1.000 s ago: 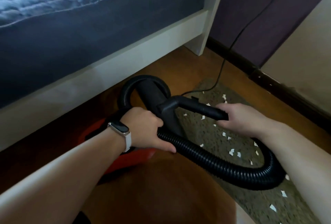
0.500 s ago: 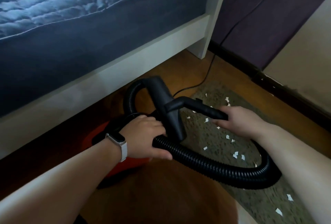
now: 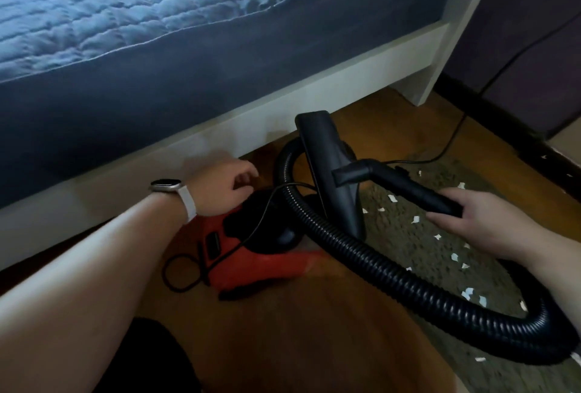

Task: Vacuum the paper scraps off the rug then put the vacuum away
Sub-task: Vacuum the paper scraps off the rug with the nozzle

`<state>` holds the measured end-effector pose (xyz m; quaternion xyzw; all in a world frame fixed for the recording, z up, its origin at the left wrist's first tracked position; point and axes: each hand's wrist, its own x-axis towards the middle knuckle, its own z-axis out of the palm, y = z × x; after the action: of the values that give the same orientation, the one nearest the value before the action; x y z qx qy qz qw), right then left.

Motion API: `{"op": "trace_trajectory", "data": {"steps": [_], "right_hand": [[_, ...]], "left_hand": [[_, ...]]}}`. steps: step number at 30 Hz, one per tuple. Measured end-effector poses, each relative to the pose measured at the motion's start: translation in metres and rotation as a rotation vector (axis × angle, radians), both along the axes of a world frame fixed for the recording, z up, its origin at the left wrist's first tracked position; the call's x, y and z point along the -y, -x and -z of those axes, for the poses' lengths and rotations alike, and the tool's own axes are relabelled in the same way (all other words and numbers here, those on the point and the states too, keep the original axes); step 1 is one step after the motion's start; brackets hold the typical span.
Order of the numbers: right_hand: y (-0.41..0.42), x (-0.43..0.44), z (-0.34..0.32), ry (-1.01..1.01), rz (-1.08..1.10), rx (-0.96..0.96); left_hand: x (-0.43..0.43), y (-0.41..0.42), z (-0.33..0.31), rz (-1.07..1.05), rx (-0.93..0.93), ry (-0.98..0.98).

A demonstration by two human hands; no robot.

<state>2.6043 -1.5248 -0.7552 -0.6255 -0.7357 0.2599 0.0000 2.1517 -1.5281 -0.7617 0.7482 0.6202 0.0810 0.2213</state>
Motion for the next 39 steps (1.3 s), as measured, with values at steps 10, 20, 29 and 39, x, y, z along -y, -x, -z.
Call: {"op": "trace_trajectory", "data": {"steps": [10, 20, 29, 39], "right_hand": [[0.011, 0.002, -0.002, -0.01, 0.048, -0.047], [0.013, 0.0, 0.003, -0.041, 0.02, -0.054], [-0.022, -0.019, 0.042, -0.115, 0.033, -0.029], [-0.024, -0.023, 0.052, -0.126, 0.059, -0.032]], "left_hand": [[0.008, 0.045, 0.035, 0.087, -0.085, 0.466], [-0.002, 0.06, 0.07, 0.261, -0.41, 0.44], [-0.013, 0.058, 0.083, 0.334, -0.444, 0.425], [-0.02, 0.064, 0.096, 0.445, -0.5, 0.372]]}}
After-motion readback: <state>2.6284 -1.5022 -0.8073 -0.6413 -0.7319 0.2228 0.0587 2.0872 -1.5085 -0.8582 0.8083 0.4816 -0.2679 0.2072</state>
